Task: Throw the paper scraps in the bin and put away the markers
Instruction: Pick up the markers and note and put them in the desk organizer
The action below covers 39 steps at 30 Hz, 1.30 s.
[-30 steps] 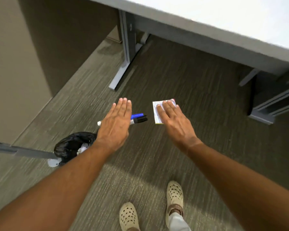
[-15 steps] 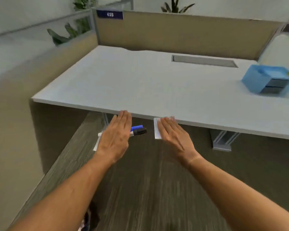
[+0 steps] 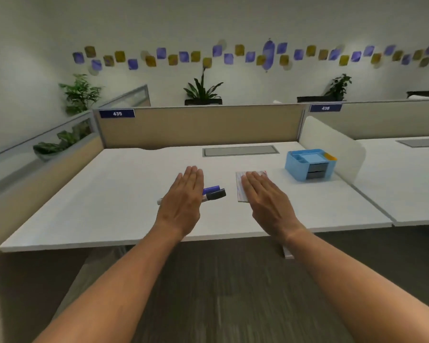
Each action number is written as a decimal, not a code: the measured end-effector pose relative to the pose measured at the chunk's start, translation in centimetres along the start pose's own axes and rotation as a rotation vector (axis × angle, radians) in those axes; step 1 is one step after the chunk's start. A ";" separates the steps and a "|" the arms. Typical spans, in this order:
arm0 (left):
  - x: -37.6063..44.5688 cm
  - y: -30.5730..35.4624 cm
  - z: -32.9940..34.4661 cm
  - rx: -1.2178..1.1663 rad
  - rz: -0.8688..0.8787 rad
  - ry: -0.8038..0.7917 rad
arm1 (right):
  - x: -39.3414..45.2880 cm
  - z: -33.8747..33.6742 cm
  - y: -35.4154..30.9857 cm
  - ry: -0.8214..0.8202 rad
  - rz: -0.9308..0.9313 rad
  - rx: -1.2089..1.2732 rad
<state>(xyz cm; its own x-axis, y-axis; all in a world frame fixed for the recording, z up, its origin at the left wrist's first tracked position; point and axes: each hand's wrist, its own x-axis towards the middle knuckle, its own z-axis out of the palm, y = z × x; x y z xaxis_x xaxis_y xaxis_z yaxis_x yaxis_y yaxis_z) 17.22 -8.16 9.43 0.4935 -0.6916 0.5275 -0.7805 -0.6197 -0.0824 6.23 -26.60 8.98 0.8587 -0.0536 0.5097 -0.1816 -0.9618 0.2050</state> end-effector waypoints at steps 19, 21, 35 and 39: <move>17.7 17.5 6.8 -0.100 0.117 0.052 | -0.7 -0.3 23.4 0.092 0.154 -0.103; 19.3 18.7 7.8 -0.098 0.121 0.049 | -0.6 0.5 25.4 0.090 0.160 -0.092; 30.5 22.3 16.5 -0.135 0.194 0.011 | 2.5 7.7 35.1 0.027 0.228 -0.077; 35.5 21.6 19.6 -0.139 0.214 0.039 | 5.2 10.1 38.7 0.022 0.236 -0.123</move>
<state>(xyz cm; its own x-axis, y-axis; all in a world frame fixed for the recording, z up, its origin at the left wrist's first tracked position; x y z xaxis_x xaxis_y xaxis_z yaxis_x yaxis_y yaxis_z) 25.36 -53.40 9.80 0.2982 -0.7850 0.5430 -0.9122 -0.4019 -0.0800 8.52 -66.77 11.13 0.7750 -0.2653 0.5736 -0.4337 -0.8834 0.1774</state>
